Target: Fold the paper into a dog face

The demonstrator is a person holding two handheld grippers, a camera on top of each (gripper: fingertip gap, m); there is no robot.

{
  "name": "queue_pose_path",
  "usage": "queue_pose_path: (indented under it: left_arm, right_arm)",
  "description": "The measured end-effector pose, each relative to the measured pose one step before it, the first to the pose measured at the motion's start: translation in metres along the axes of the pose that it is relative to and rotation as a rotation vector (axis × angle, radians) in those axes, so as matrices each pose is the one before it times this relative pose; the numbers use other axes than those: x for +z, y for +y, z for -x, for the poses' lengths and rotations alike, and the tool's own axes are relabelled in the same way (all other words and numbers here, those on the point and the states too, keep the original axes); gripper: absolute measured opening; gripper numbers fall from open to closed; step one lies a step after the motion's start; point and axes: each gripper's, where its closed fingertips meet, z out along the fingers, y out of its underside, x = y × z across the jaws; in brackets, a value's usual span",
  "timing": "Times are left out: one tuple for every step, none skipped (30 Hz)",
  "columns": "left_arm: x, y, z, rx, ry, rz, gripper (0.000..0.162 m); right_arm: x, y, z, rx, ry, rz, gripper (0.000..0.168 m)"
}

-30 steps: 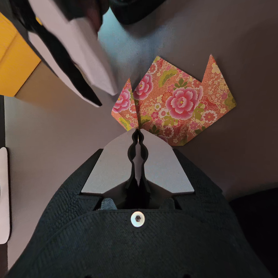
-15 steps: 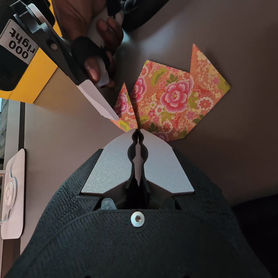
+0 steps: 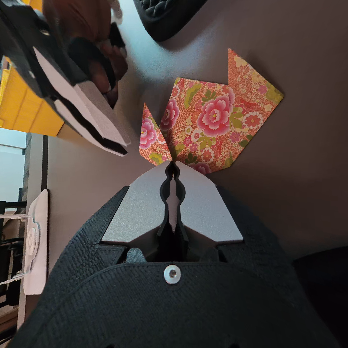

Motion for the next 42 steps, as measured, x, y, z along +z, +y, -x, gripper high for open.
queue_pose_path:
  left_arm:
    - [-0.00003, -0.00004, 0.00002, -0.008, 0.0057, -0.0033, 0.0]
    - [0.00002, 0.00017, -0.00004, -0.016, 0.0067, -0.0035, 0.0]
    - [0.00008, 0.00007, 0.00005, -0.0152, 0.0061, -0.0022, 0.0]
    - [0.00007, 0.00002, 0.00005, -0.0127, 0.0056, -0.0013, 0.0]
    - [0.0, 0.00007, -0.00005, -0.0138, 0.006, -0.002, 0.0]
    - [0.00002, 0.00013, 0.00005, -0.0151, 0.0064, -0.0033, 0.0]
    - [0.00002, 0.00007, 0.00001, -0.0172, 0.0069, -0.0061, 0.0]
    - [0.00011, 0.00006, 0.00005, -0.0199, 0.0078, -0.0079, 0.0]
    - [-0.00001, 0.00007, 0.00001, -0.0173, 0.0071, -0.0071, 0.0]
    - [0.00003, -0.00004, -0.00003, -0.0133, 0.0058, -0.0065, 0.0]
    - [-0.00003, 0.00002, -0.00005, -0.0136, 0.0052, -0.0074, 0.0]
    - [-0.00013, 0.00007, -0.00002, -0.0135, 0.0061, -0.0065, 0.0]
    - [-0.00039, 0.00014, 0.00032, -0.0117, 0.0057, -0.0031, 0.0]
    - [-0.00069, 0.00011, 0.00134, -0.0191, 0.0005, -0.0037, 0.002]
    - [-0.00123, 0.00012, 0.0021, -0.032, -0.0009, -0.0049, 0.009]
    - [-0.0018, 0.00068, 0.00169, -0.0408, 0.0058, -0.0012, 0.018]
    - [-0.00204, 0.00105, 0.00135, -0.0461, 0.0088, 0.0025, 0.024]
    - [-0.00199, 0.00088, 0.00096, -0.0432, 0.0073, 0.0018, 0.028]
    - [-0.00193, 0.0004, 0.001, -0.0348, 0.0028, -0.0014, 0.031]
    - [-0.00162, -0.00017, 0.00167, -0.0302, -0.0052, -0.0028, 0.032]
    - [-0.00113, -0.00033, 0.00143, -0.0319, -0.0027, -0.0009, 0.034]
    - [-0.00045, -0.00052, 0.0009, -0.0407, 0.0034, 0.0027, 0.035]
    - [0.00007, -0.00117, 0.00044, -0.0448, 0.0094, 0.0042, 0.036]
    - [0.00004, -0.00288, -0.00108, -0.0368, 0.0209, -0.0038, 0.04]
    - [-0.00038, -0.00407, -0.00107, -0.0286, 0.0196, -0.0123, 0.04]
    - [-0.0005, -0.00439, 0.00043, -0.0233, 0.0098, -0.0164, 0.04]
    - [-0.00034, -0.00469, 0.00153, -0.0187, 0.0014, -0.0194, 0.04]
    - [-0.00014, -0.00436, 0.00098, -0.0111, -0.0004, -0.0174, 0.037]
    - [0.00088, -0.00309, 0.00095, -0.0016, -0.0068, -0.0081, 0.034]
    - [0.00232, -0.00201, -0.00022, 0.0065, -0.0081, -0.001, 0.031]
    - [0.00371, -0.00107, -0.00229, 0.009, -0.0012, 0.0031, 0.03]
    - [0.00479, 0.00002, -0.00319, 0.0096, 0.0003, 0.01, 0.028]
    - [0.00501, 0.00133, -0.00263, 0.0107, -0.0055, 0.0178, 0.027]
    - [0.00463, 0.00199, -0.00201, 0.0115, -0.0092, 0.0221, 0.027]
    - [0.00419, 0.00173, -0.00201, 0.0098, -0.0058, 0.0182, 0.027]
    - [0.00353, 0.00159, -0.00143, 0.0054, -0.0037, 0.0134, 0.026]
    - [0.00259, 0.00156, 0.00086, 0.0008, -0.014, 0.0091, 0.018]
    - [0.00134, 0.00172, 0.00449, -0.0037, -0.0333, 0.0069, 0.011]
    - [0.00024, 0.0016, 0.00462, -0.0019, -0.0291, 0.0058, 0.006]
    - [-0.00035, 0.00035, 0.00223, -0.002, -0.0088, -0.0016, 0.004]
    - [-0.00041, -0.00034, 0.00168, -0.0095, -0.0041, -0.0061, 0.002]
    - [0.00002, 0.00028, 0.00115, -0.0119, 0.0008, -0.0001, 0.001]
  right_arm:
    - [0.00591, -0.00222, 0.00854, -0.0971, -0.0347, 0.029, 0.004]
    - [0.00751, -0.00021, 0.00758, -0.0752, -0.037, 0.0346, 0.003]
    - [0.00707, 0.00497, 0.00087, -0.0475, -0.0053, 0.0595, 0.002]
    - [0.00612, 0.00825, -0.00042, -0.0332, -0.0049, 0.0671, 0.002]
    - [0.00446, 0.00801, -0.0048, -0.0097, 0.0215, 0.052, 0.002]
    - [0.00248, 0.00265, -0.00213, 0.0004, 0.0017, 0.0106, 0.001]
    - [-0.00046, -0.00173, -0.00044, 0.0057, -0.0084, -0.021, 0.001]
    - [-0.00117, -0.00064, -0.00188, 0.0123, 0.0039, -0.0137, 0.001]
    - [-0.00126, 0.00059, -0.00203, 0.0089, 0.0078, -0.0054, 0.001]
    - [-0.0011, 0.00046, -0.00102, 0.0038, 0.0037, -0.0062, 0.001]
    - [-0.00067, 0.00024, -0.00075, 0.0052, 0.0025, -0.0055, 0.001]
    - [-0.00014, 0.00003, -0.0001, 0.0075, -0.0027, -0.0061, 0.002]
    - [0.00009, -0.00012, 0.00026, 0.0081, -0.0053, -0.007, 0.002]
    - [0.00007, -0.00033, 0.00015, 0.0071, -0.0039, -0.009, 0.002]
    - [-0.00009, -0.00056, -0.00002, 0.0069, -0.0019, -0.0108, 0.002]
    - [-0.00052, -0.00108, -0.00031, 0.0086, 0.0022, -0.014, 0.003]
    - [-0.00131, -0.00113, -0.00078, 0.0123, 0.0074, -0.0138, 0.005]
    - [-0.00238, -0.00126, 0.00115, 0.0114, -0.0029, -0.0144, 0.007]
    - [-0.00364, -0.00143, 0.0009, 0.0106, 0.0033, -0.0155, 0.009]
    - [-0.00521, -0.00097, -0.00035, 0.0113, 0.0166, -0.0133, 0.017]
    - [-0.00645, -0.00104, 0.00074, 0.009, 0.0132, -0.0139, 0.023]
    - [-0.00735, -0.00207, 0.00066, 0.0079, 0.0166, -0.0259, 0.028]
    - [-0.0075, -0.00264, 0.00096, 0.0127, 0.0152, -0.0324, 0.038]
    - [-0.00747, -0.0019, 0.00399, 0.0121, -0.0076, -0.028, 0.044]
    - [-0.00709, -0.00048, 0.00837, -0.0061, -0.0359, -0.0201, 0.048]
    - [-0.00651, 0.00153, 0.00609, -0.0298, -0.0171, -0.009, 0.05]
    - [-0.00565, 0.00441, 0.00217, -0.054, 0.0103, 0.0047, 0.05]
    - [-0.00377, 0.00698, -0.00239, -0.0635, 0.0389, 0.0225, 0.051]
    - [-0.00054, 0.00839, -0.00401, -0.0667, 0.0429, 0.037, 0.049]
    - [0.00305, 0.00665, -0.00201, -0.0634, 0.0238, 0.035, 0.048]
    - [0.00564, 0.00361, -0.00161, -0.0566, 0.0141, 0.0188, 0.047]
    - [0.00655, 0.00136, -0.00241, -0.0517, 0.0101, 0.0088, 0.045]
    - [0.00663, -0.00071, -0.001, -0.0441, -0.0077, -0.0016, 0.043]
    - [0.00554, -0.00163, -0.00184, -0.0306, -0.0103, -0.006, 0.038]
    - [0.00452, -0.00181, -0.00178, -0.0147, -0.0166, -0.0079, 0.031]
    - [0.00328, -0.00051, 0.00031, -0.0064, -0.0338, -0.0005, 0.017]
    - [0.00209, 0.00089, 0.00004, 0.003, -0.0295, 0.0089, 0.006]
    - [0.00121, 0.00192, 0.00014, 0.0114, -0.0236, 0.0121, 0.003]
    - [0.00011, 0.00075, 0.00062, 0.0125, -0.0191, 0.0017, 0.002]
    - [-0.00025, -0.00005, 0.00046, 0.0103, -0.0094, -0.0059, 0.002]
    - [-0.00011, 0.00056, -0.00048, 0.0134, 0.0009, -0.0012, 0.002]
    - [0.00008, 0.00151, -0.00119, 0.0126, 0.0059, 0.0088, 0.002]
